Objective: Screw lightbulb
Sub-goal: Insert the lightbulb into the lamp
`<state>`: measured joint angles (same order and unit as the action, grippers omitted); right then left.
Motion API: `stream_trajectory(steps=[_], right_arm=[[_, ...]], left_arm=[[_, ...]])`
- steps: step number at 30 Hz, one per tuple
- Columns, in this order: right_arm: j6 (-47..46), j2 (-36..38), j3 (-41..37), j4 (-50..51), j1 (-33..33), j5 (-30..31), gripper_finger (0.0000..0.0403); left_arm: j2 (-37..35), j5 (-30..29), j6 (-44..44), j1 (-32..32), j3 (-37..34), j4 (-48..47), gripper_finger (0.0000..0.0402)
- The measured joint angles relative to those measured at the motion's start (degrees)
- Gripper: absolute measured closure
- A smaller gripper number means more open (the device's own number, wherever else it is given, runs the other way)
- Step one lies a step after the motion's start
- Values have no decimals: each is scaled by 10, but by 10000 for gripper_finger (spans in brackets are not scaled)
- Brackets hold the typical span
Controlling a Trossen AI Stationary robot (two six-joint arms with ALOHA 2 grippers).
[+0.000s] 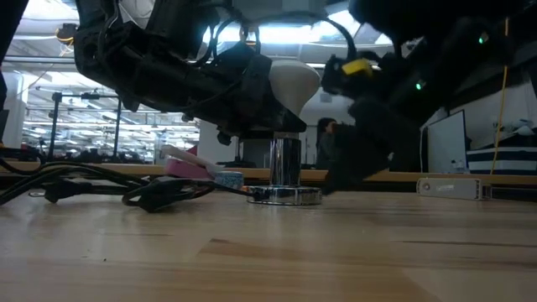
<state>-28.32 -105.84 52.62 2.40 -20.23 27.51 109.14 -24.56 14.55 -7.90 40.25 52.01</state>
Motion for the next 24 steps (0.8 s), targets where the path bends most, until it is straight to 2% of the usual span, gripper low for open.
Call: stream_trajectory(steps=[15,24], right_arm=[[4,-21,0,-19,17,-4,282],[20,-21,-1,-7,32,14,282]], left_arm=[[0,0,0,0,0,0,260],[0,-4,0,1,0,0,260]])
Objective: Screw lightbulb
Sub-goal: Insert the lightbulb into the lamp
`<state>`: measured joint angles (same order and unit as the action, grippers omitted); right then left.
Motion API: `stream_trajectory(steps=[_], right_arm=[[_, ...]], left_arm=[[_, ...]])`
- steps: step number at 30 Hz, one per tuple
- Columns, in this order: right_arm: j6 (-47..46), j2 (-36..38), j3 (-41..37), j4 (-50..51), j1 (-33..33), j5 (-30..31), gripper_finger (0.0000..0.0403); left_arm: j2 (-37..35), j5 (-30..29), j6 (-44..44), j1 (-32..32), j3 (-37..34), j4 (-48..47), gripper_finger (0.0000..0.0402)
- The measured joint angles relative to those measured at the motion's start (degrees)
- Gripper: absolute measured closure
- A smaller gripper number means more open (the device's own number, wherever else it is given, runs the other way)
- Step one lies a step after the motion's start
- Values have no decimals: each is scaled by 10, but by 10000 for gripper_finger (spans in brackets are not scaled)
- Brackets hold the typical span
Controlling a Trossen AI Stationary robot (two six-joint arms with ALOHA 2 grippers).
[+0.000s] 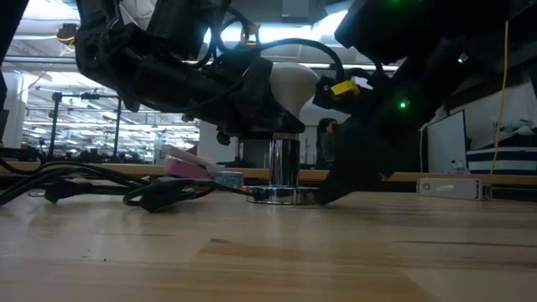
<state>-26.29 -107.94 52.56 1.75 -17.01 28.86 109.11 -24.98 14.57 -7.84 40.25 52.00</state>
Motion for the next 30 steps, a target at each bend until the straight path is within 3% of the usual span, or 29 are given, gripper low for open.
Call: stream_trajectory(steps=[7,20,27,30], right_arm=[[22,0,0,10,17,37,282],[104,0,-1,12,57,36,282],[129,-1,-1,14,58,69,282],[142,-1,-1,7,62,111,282]], left_arm=[[0,-5,-2,1,0,0,260],[0,-5,-15,1,0,-1,260],[0,-1,-15,1,0,-1,260],[0,4,-13,-1,0,0,260]])
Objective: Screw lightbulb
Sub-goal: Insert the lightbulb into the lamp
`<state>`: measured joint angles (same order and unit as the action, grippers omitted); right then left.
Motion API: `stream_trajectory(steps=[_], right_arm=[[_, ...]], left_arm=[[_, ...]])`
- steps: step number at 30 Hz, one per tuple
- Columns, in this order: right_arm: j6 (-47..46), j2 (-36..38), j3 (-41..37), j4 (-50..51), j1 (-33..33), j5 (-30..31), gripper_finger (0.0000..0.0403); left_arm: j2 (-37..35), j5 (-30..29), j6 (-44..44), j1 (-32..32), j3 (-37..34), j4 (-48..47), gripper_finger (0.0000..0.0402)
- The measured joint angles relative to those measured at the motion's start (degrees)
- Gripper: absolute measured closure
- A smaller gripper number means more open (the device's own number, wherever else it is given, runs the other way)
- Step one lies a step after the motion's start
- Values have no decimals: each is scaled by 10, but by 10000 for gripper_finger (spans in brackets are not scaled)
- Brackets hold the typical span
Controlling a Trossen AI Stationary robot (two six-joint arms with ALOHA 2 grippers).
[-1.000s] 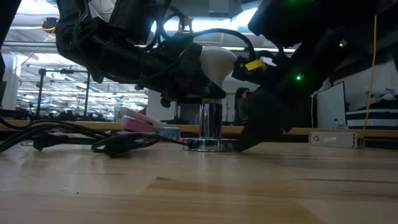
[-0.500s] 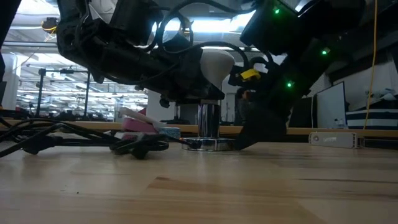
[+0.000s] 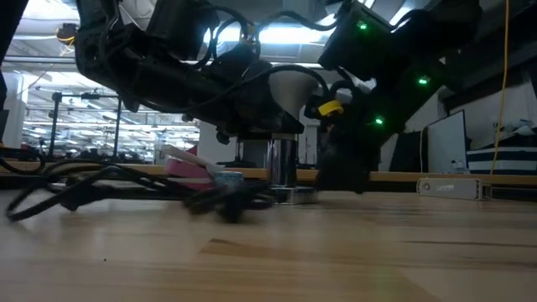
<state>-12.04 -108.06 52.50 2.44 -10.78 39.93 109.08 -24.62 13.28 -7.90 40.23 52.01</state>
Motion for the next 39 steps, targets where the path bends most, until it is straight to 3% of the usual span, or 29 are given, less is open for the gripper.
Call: stream_trajectory(steps=[5,10,17,22,27,39], right_arm=[[35,1,0,3,1,36,282],[51,4,0,7,1,32,282],[44,61,0,35,-21,-25,282],[-39,95,2,30,-65,-67,282],[-106,88,2,-34,-105,-144,282],[-102,23,1,-198,-99,-195,282]], left_arm=[[0,4,6,0,0,0,260],[0,2,7,0,0,1,260],[0,-2,13,0,0,0,260],[1,-2,11,0,1,0,260],[1,-2,11,0,1,0,260],[1,-4,11,0,0,3,260]])
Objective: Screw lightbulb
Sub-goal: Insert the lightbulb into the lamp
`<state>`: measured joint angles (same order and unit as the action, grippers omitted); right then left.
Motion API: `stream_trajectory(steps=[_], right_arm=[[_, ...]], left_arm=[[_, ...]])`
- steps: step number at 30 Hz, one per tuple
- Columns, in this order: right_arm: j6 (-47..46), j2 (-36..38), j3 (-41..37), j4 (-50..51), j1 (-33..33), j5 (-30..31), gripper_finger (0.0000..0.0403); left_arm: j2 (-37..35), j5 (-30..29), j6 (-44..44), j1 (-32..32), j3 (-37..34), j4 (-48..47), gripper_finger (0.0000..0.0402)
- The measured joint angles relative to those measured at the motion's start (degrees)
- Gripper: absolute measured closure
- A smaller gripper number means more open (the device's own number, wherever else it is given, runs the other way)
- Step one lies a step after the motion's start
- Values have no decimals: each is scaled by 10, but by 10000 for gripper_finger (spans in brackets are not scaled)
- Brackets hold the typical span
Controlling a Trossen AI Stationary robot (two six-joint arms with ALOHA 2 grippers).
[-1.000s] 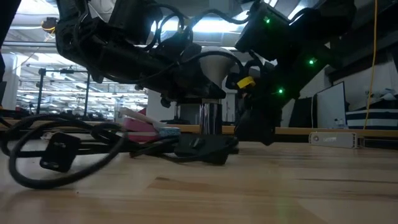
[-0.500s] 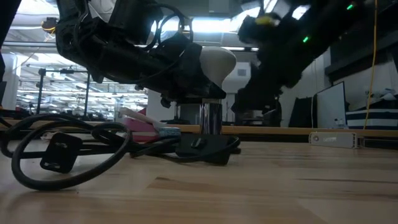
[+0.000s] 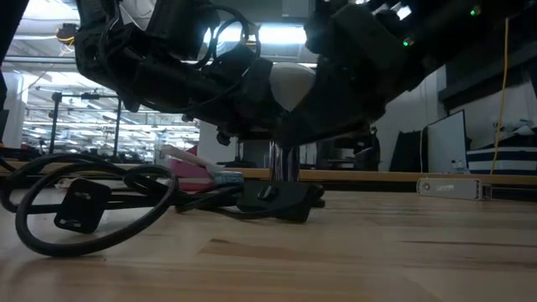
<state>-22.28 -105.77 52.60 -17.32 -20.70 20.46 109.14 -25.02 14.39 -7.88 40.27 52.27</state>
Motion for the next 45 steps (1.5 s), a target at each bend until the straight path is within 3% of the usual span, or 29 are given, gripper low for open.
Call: stream_trajectory(steps=[11,28,37,45], right_arm=[[-33,-19,0,2,52,-50,282],[-48,-43,0,6,46,-61,282],[-76,-60,1,41,46,-59,282],[-105,-57,0,58,45,-20,282]], left_arm=[[0,0,0,0,0,0,260],[0,0,-13,1,0,1,260],[0,0,-13,1,0,1,260],[0,-1,-13,1,0,0,260]])
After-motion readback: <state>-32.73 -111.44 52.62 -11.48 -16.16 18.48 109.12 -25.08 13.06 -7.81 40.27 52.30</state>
